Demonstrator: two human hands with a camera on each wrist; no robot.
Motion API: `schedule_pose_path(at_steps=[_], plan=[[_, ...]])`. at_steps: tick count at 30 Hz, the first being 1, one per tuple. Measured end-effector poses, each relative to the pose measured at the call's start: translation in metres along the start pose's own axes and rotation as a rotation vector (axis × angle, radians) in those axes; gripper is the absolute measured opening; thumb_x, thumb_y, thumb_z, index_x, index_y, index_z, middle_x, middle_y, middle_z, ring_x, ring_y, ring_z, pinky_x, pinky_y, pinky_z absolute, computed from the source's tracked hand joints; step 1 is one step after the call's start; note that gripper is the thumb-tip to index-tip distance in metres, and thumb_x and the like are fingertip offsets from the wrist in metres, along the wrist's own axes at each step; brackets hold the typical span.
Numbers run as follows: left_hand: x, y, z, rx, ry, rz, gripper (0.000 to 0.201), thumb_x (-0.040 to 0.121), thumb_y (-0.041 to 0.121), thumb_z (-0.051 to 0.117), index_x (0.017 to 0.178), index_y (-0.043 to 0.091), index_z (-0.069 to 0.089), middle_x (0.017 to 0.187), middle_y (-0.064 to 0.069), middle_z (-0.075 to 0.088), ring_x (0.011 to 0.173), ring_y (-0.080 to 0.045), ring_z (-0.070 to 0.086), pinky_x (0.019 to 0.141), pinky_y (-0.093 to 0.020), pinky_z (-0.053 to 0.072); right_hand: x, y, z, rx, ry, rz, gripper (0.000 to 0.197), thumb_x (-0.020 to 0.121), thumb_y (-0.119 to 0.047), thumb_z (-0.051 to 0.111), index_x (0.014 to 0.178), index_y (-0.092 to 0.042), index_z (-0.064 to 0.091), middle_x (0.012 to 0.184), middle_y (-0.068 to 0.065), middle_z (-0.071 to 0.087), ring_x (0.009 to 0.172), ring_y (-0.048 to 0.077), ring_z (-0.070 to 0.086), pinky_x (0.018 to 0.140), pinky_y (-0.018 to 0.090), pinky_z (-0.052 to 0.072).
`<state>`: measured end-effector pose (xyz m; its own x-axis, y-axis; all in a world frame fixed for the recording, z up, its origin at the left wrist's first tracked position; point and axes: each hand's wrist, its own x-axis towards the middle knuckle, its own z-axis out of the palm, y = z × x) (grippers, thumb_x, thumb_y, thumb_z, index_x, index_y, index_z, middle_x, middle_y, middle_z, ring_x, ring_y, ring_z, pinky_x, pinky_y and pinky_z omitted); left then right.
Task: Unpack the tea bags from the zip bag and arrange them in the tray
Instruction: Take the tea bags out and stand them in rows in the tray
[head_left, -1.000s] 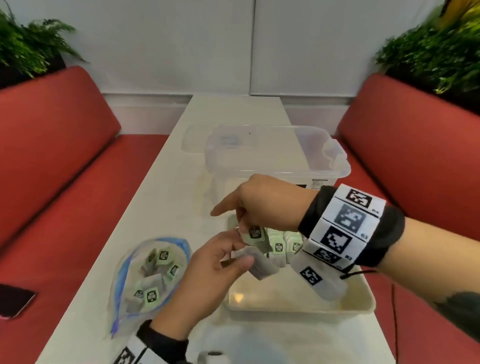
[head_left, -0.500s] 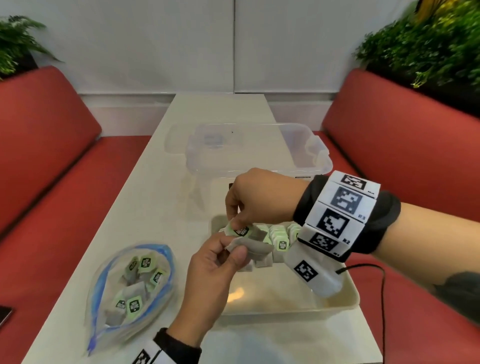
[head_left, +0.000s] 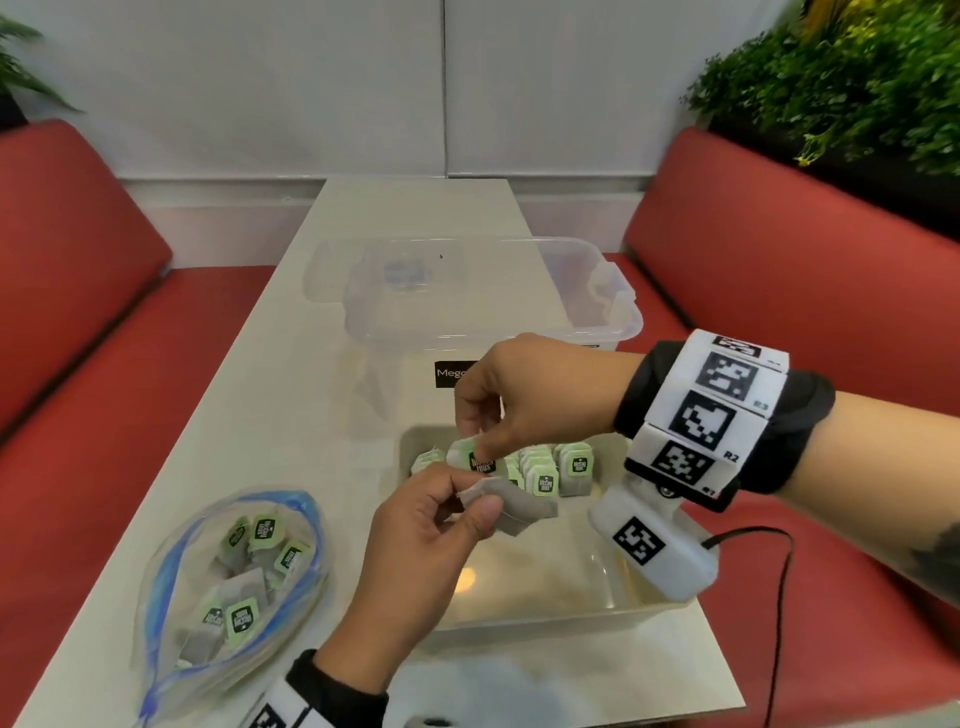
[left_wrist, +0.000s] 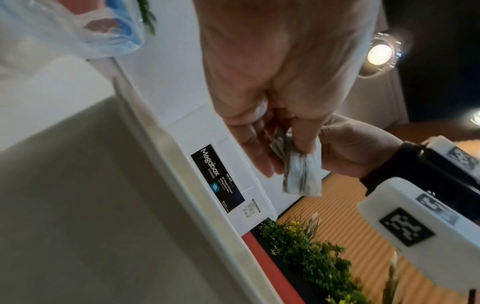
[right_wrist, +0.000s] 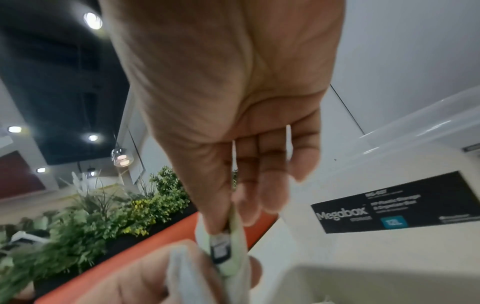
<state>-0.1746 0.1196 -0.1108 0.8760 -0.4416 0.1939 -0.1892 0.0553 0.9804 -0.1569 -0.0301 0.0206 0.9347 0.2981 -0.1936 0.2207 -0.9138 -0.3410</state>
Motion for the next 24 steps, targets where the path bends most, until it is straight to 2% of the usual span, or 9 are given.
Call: schedule_pose_path(at_steps=[1, 3, 4, 6, 8, 10, 12, 17, 24], plan=[[0.0, 0.001, 0.0, 0.064, -0.025, 0.018, 0.016, 0.07, 0.042, 0.067, 0.082, 0.032, 0.07, 0.084, 0.003, 0.068, 0.082, -0.017, 0.065, 0.074, -0.037, 0.056, -0.002, 0.003, 0.0, -0.006, 0.005, -0.009, 0.009, 0.075, -0.027, 0.076, 0.08, -0.025, 0.068, 0.075, -0.008, 0.067, 0.065, 0.003, 0.056, 0.063, 0.016, 0.043], [-0.001, 0.002, 0.001, 0.151, -0.072, 0.044, 0.005, 0.076, 0.032, 0.069, 0.079, 0.036, 0.069, 0.089, 0.013, 0.067, 0.087, -0.007, 0.063, 0.076, -0.023, 0.052, -0.007, 0.01, 0.001, -0.008, 0.006, -0.003, 0.01, 0.075, -0.027, 0.077, 0.081, -0.023, 0.071, 0.07, -0.011, 0.064, 0.061, 0.0, 0.053, 0.059, 0.01, 0.039], [-0.002, 0.0, 0.001, 0.191, -0.075, 0.055, 0.012, 0.079, 0.024, 0.07, 0.077, 0.036, 0.07, 0.093, 0.018, 0.066, 0.092, 0.0, 0.061, 0.074, -0.014, 0.048, -0.009, 0.016, 0.0, -0.02, 0.005, 0.021, 0.01, 0.074, -0.026, 0.078, 0.08, -0.023, 0.071, 0.069, -0.013, 0.063, 0.06, -0.001, 0.052, 0.059, 0.009, 0.039], [-0.004, -0.007, -0.002, 0.256, -0.063, 0.032, 0.021, 0.081, 0.014, 0.07, 0.075, 0.034, 0.071, 0.105, 0.028, 0.062, 0.102, 0.008, 0.056, 0.074, -0.006, 0.043, -0.013, 0.033, 0.0, -0.079, -0.006, 0.099, 0.01, 0.073, -0.025, 0.079, 0.078, -0.024, 0.07, 0.065, -0.015, 0.06, 0.06, -0.001, 0.053, 0.057, 0.008, 0.038], [-0.008, -0.018, -0.005, 0.35, -0.063, 0.06, 0.015, 0.082, 0.019, 0.069, 0.076, 0.033, 0.071, 0.111, 0.03, 0.058, 0.105, 0.007, 0.055, 0.077, -0.011, 0.046, -0.015, 0.051, 0.003, -0.167, -0.043, 0.187, 0.011, 0.072, -0.026, 0.079, 0.078, -0.024, 0.07, 0.065, -0.015, 0.058, 0.061, 0.001, 0.053, 0.056, 0.011, 0.039], [-0.01, -0.025, -0.008, 0.411, -0.088, 0.058, 0.006, 0.08, 0.038, 0.065, 0.079, 0.034, 0.071, 0.112, 0.03, 0.058, 0.105, 0.004, 0.056, 0.082, -0.02, 0.05, -0.015, 0.066, 0.01, -0.268, -0.092, 0.271, 0.011, 0.073, -0.029, 0.077, 0.081, -0.025, 0.07, 0.068, -0.015, 0.058, 0.066, 0.005, 0.053, 0.056, 0.017, 0.04], [-0.011, -0.03, -0.008, 0.447, -0.104, 0.081, 0.021, 0.076, 0.051, 0.055, 0.08, 0.035, 0.069, 0.111, 0.032, 0.057, 0.105, 0.006, 0.055, 0.084, -0.023, 0.049, -0.011, 0.08, 0.019, -0.342, -0.129, 0.337, 0.009, 0.076, -0.031, 0.074, 0.083, -0.027, 0.07, 0.071, -0.015, 0.058, 0.067, 0.005, 0.05, 0.053, 0.019, 0.038], [-0.011, -0.034, -0.006, 0.477, -0.116, 0.082, 0.006, 0.077, 0.041, 0.06, 0.081, 0.041, 0.066, 0.109, 0.033, 0.057, 0.104, 0.008, 0.055, 0.08, -0.009, 0.043, 0.002, 0.101, 0.041, -0.423, -0.236, 0.424, 0.011, 0.081, -0.025, 0.067, 0.092, -0.024, 0.071, 0.089, -0.007, 0.067, 0.078, 0.014, 0.055, 0.064, 0.025, 0.042], [-0.012, -0.034, -0.007, 0.494, -0.175, 0.047, 0.026, 0.076, 0.056, 0.048, 0.084, 0.041, 0.068, 0.113, 0.036, 0.053, 0.106, 0.01, 0.052, 0.08, -0.017, 0.044, 0.019, 0.113, 0.062, -0.538, -0.337, 0.469, 0.014, 0.084, -0.016, 0.056, 0.093, -0.015, 0.067, 0.092, 0.003, 0.066, 0.084, 0.024, 0.063, 0.071, 0.031, 0.051]])
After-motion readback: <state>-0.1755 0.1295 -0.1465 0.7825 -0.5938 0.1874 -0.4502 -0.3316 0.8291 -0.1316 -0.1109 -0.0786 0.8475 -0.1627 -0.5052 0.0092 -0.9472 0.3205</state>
